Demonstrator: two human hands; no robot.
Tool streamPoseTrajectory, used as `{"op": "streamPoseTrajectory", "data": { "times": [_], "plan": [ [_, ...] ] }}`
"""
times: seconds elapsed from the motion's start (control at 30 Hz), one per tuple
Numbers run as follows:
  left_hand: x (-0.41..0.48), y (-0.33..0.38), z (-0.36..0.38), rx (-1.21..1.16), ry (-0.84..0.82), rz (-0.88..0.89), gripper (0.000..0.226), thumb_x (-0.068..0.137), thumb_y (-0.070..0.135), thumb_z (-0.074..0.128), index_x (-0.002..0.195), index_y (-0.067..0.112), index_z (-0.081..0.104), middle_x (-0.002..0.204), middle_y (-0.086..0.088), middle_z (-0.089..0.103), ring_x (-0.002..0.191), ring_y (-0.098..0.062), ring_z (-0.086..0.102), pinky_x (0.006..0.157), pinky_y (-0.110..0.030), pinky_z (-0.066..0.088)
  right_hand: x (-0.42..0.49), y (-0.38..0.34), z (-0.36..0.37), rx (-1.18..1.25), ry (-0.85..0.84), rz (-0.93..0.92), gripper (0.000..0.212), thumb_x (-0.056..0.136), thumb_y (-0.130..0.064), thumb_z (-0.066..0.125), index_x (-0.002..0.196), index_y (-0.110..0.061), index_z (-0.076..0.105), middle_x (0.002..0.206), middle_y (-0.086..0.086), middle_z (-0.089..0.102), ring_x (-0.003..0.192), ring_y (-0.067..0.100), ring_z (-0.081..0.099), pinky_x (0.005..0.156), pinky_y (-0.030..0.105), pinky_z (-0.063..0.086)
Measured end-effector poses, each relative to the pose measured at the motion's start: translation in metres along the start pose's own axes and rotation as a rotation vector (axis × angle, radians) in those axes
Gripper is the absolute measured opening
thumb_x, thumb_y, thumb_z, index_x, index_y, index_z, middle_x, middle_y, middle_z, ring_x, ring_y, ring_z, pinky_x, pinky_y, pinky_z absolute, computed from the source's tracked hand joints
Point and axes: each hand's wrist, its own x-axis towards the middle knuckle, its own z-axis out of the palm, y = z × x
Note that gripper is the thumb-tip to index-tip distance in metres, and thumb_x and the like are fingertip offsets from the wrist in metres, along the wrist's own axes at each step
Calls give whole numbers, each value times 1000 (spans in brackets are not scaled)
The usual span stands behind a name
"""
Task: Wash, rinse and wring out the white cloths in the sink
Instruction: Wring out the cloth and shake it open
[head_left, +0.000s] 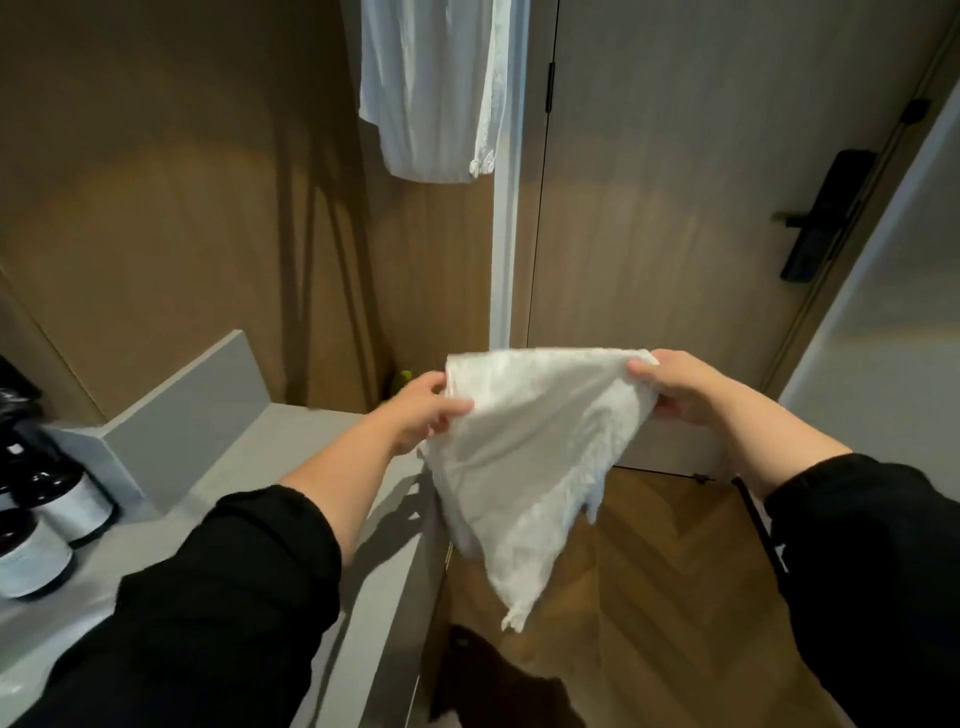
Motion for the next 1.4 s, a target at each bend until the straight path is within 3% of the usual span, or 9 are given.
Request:
{"op": "streamPoseTrajectory", "data": {
  "times": [0.13,0.23,0.33,0.5,0.67,0.73,0.97,1.17,1.4],
  "plan": [
    [8,8,-9,281,370,28,80,77,14,79,144,16,37,135,-9,48,116,-27,51,89,-39,51,1,7,-9,-358,182,-33,23,91,-20,63,109,-6,59,106,13,58,95,29,59,76,34,46],
    [12,12,-22,104,427,-27,54,80,13,77,129,16,56,126,-8,58,109,-25,56,86,-36,50,2,13,-23,-208,199,41,30,86,-18,72,111,-6,59,120,16,60,91,26,60,77,35,49],
    [10,8,-18,336,238,4,12,86,20,72,98,19,70,100,2,64,104,-19,59,84,-30,47,-7,17,-33,-66,105,125,12,87,-10,69,97,-5,66,114,19,64,70,21,58,70,36,51],
    [0,3,3,1033,-351,55,30,82,47,69,98,22,71,87,8,61,87,-11,56,73,-19,43,-17,24,-45,-527,-217,13,32,75,-42,78,95,-17,75,93,-9,69,87,12,63,78,24,51],
    [2,-6,3,1520,-242,115,35,89,42,64,105,11,68,83,-1,60,76,-18,55,64,-25,40,-27,34,-18,-1300,-332,-4,30,82,-33,73,91,-6,64,85,1,55,80,19,52,42,16,43],
    [5,-7,-4,1561,-229,95,41,90,46,60,105,9,68,88,-6,62,79,-21,56,66,-28,39,-20,39,-20,-1316,-279,-60,26,89,-31,65,77,-8,59,82,-2,53,81,21,51,60,27,49],
    [3,-10,-40,604,-292,-169,33,84,40,69,96,10,70,91,-7,66,86,-21,64,74,-27,53,-1,50,-58,-440,-437,60,36,74,-40,80,84,-7,74,79,6,65,71,16,53,67,25,41],
    [0,2,-20,693,47,-124,42,92,43,58,108,4,65,106,-9,64,92,-23,62,73,-29,51,-3,26,-38,-215,-425,195,36,81,-31,68,91,3,67,63,9,60,47,12,51,47,20,46],
    [-27,62,42,-16,25,-333,14,95,18,51,90,9,60,83,-6,63,82,-19,61,75,-34,54,-34,-39,21,83,-181,-11,25,95,-22,59,92,3,66,77,11,65,54,13,62,52,23,57]
  ]
}}
